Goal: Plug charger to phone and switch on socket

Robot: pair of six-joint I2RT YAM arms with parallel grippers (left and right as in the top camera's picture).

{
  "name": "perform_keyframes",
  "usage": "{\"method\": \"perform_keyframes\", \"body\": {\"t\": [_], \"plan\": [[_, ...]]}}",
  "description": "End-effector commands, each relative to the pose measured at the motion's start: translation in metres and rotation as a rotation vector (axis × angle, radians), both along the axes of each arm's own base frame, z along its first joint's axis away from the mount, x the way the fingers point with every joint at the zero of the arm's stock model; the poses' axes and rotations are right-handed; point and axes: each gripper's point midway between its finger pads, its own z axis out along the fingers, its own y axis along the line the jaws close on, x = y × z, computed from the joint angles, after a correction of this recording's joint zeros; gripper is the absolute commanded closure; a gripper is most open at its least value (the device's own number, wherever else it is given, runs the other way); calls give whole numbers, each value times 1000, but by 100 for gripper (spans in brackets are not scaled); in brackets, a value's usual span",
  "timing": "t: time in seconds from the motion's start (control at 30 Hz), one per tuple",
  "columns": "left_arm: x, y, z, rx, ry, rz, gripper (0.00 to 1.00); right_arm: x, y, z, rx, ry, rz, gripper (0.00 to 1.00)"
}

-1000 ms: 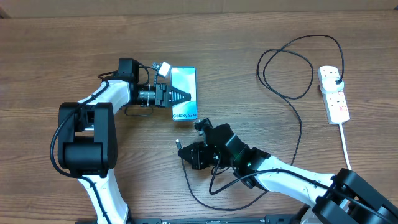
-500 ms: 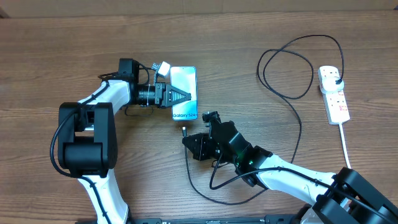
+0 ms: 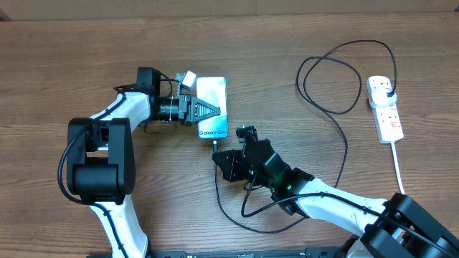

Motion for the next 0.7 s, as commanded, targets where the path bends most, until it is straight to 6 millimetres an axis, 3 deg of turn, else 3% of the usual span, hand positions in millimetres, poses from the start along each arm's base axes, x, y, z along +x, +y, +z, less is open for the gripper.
{"method": "perform_keyframes", "body": {"t": [0.0,0.67], "plan": [[-3,-3,22,-50,-33,-16,96,3,-3,1,-2,-12,-17,96],[-3,-3,22,-46,-33,-15,96,5,-4,0,-6,-16,-27,96]]}}
